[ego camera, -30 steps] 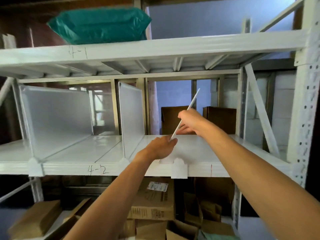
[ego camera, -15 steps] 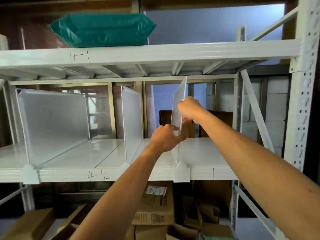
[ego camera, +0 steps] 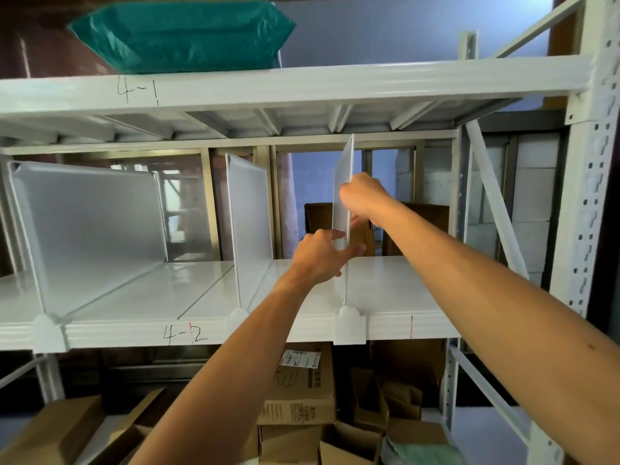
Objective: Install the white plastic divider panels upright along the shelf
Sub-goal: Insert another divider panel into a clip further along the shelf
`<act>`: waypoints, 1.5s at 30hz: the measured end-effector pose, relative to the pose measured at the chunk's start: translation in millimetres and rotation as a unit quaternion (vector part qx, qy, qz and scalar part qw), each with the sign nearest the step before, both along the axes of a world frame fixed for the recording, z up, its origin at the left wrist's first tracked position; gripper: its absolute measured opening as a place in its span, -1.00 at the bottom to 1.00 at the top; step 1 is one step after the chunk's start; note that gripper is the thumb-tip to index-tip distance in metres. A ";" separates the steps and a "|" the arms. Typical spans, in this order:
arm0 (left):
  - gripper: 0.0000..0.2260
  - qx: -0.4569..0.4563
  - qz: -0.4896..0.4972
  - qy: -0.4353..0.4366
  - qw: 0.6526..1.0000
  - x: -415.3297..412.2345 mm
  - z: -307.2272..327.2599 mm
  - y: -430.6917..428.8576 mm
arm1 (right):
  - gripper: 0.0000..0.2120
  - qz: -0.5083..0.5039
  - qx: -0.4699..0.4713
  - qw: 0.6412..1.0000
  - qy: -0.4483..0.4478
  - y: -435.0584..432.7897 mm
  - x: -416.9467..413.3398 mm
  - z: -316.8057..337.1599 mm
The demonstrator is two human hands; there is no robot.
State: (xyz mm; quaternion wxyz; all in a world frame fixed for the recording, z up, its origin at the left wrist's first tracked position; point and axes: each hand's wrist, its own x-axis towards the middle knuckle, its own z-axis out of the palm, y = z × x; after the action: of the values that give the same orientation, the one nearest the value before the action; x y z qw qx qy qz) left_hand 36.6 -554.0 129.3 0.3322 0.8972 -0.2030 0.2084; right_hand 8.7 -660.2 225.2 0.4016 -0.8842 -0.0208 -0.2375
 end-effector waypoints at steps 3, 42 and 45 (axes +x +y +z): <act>-0.38 -0.012 -0.003 0.001 1.000 5.7 -2.4 -1.0 | -0.70 -0.001 -0.002 1.000 0.004 1.1 4.8 -1.3; -0.58 -0.109 -0.038 0.123 0.986 6.8 -8.4 -36.8 | -0.67 0.017 -0.007 1.000 0.018 -0.8 17.9 -5.4; -0.57 -0.126 -0.020 0.123 0.984 4.5 -6.7 -39.3 | -0.66 0.023 -0.012 1.000 0.011 -0.5 19.9 -5.8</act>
State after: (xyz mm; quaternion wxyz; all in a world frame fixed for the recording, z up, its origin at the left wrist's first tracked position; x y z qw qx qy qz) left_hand 41.0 -593.2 122.6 0.4695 0.8625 -0.1505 0.1140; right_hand 28.6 -660.7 219.5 0.3964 -0.8909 -0.0398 -0.2182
